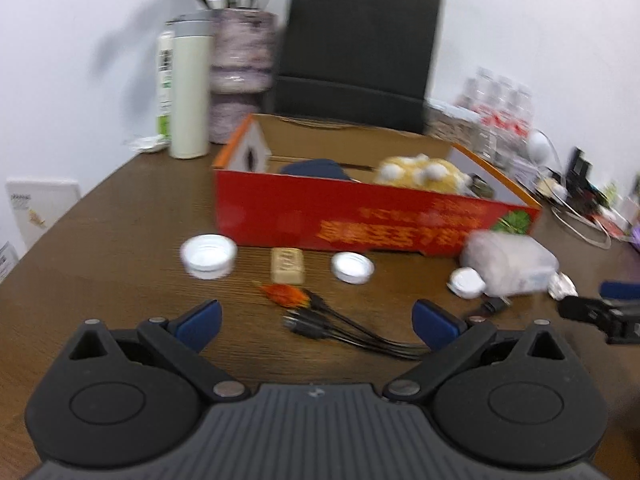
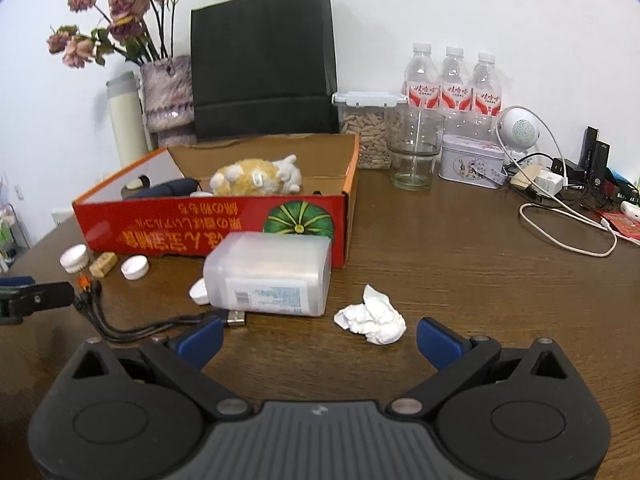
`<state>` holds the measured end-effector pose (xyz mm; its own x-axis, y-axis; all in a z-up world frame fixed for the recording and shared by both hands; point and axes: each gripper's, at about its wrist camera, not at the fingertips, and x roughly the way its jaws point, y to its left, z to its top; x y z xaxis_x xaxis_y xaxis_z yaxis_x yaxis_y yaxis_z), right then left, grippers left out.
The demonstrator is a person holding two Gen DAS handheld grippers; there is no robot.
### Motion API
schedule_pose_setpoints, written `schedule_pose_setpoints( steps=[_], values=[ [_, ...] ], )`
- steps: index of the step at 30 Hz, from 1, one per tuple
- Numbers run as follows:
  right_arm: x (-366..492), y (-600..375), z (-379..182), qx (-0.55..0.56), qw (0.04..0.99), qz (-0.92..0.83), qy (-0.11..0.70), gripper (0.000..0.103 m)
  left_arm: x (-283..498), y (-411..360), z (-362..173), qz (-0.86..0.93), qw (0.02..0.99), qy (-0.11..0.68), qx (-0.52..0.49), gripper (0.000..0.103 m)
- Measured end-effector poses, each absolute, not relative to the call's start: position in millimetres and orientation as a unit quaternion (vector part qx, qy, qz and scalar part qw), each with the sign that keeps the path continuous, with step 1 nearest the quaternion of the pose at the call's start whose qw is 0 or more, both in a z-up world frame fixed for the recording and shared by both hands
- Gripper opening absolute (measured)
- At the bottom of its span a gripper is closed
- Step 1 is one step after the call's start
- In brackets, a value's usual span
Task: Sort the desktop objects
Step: 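Return both grippers to the table toward the black cable and plastic container, then grasp the black cable with the left gripper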
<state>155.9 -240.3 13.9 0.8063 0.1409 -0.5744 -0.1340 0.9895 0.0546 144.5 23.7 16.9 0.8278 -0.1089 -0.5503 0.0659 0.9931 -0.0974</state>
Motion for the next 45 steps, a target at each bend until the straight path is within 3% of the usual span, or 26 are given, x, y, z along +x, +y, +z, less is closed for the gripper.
schedule_pose_setpoints(
  steps=[9,11,18,20,22,31,45],
  values=[
    [162.6,-248.4,8.1,0.008,0.946,0.051,0.319,0.103,164.5,-38.7,5.0,-0.131,0.941,0.307,0.053,0.100],
    [162.6,-251.3,7.4,0.008,0.946,0.049,0.320,0.103,170.8,-52.6,-0.8,-0.132,0.937,0.316,0.074,0.078],
    [166.4,-261.0,2.4,0.013,0.942,0.046,0.332,0.103,182.4,-69.6,-4.6,-0.166,0.929,0.324,0.070,0.046],
    [164.8,-261.1,3.6,0.013,0.943,0.049,0.329,0.103,183.1,-73.5,-3.4,-0.185,0.925,0.326,0.069,0.017],
    [163.2,-260.6,5.1,0.014,0.944,0.052,0.325,0.103,179.0,-74.7,-3.1,-0.187,0.924,0.325,0.071,0.011],
    [160.1,-258.7,7.8,0.015,0.946,0.060,0.320,0.103,156.2,-47.6,8.2,-0.150,0.941,0.301,0.024,0.003],
    [161.2,-255.2,5.1,0.015,0.945,0.067,0.319,0.103,143.9,-12.0,25.0,-0.109,0.959,0.262,-0.023,0.003]
  ],
)
